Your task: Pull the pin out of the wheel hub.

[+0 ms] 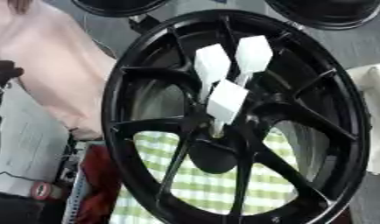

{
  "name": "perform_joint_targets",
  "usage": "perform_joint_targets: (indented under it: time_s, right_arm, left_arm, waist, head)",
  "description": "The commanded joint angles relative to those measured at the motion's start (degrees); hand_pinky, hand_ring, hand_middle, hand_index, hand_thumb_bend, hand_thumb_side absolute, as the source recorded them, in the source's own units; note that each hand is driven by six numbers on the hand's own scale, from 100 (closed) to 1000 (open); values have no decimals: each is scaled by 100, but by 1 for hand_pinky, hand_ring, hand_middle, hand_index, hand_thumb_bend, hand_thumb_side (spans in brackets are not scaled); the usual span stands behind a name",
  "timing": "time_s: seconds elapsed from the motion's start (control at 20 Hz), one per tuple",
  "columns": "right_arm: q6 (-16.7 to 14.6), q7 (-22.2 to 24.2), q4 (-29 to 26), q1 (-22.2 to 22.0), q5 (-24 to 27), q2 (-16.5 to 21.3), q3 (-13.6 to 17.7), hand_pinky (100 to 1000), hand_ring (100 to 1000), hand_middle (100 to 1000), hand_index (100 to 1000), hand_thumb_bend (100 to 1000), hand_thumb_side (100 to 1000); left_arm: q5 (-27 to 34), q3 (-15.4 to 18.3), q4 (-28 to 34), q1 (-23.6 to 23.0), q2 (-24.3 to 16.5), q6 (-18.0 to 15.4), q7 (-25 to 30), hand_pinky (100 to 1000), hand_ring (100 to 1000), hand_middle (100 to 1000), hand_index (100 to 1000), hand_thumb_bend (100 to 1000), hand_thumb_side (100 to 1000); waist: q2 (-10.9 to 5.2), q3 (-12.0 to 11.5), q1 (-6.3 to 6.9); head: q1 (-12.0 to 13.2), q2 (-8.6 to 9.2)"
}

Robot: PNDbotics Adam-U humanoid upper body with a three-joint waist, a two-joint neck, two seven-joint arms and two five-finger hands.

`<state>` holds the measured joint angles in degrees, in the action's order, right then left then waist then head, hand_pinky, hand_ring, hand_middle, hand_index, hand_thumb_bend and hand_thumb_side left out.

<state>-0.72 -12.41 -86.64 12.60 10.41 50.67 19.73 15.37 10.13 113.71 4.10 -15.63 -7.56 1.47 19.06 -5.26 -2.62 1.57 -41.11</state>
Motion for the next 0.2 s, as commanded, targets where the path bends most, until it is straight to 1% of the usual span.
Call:
perform_joint_targets:
  time_s: [0.05,0.2]
  right_arm:
    - [-105,76,-319,70,113,180,-47,888,769,631,682,100,520]
    - [-205,234,-588,101,41,181,-162,882,765,626,680,100,459]
  left_arm:
    - [4,23,88,38,-73,-14,25,1000,741,670,839,100,787]
    - [7,17,88,42,-74,-20,33,1000,741,670,839,100,787]
  waist:
    - [-98,-7,-3]
    - [-91,-18,-3]
  head:
    - [-23,53]
    - [-29,41]
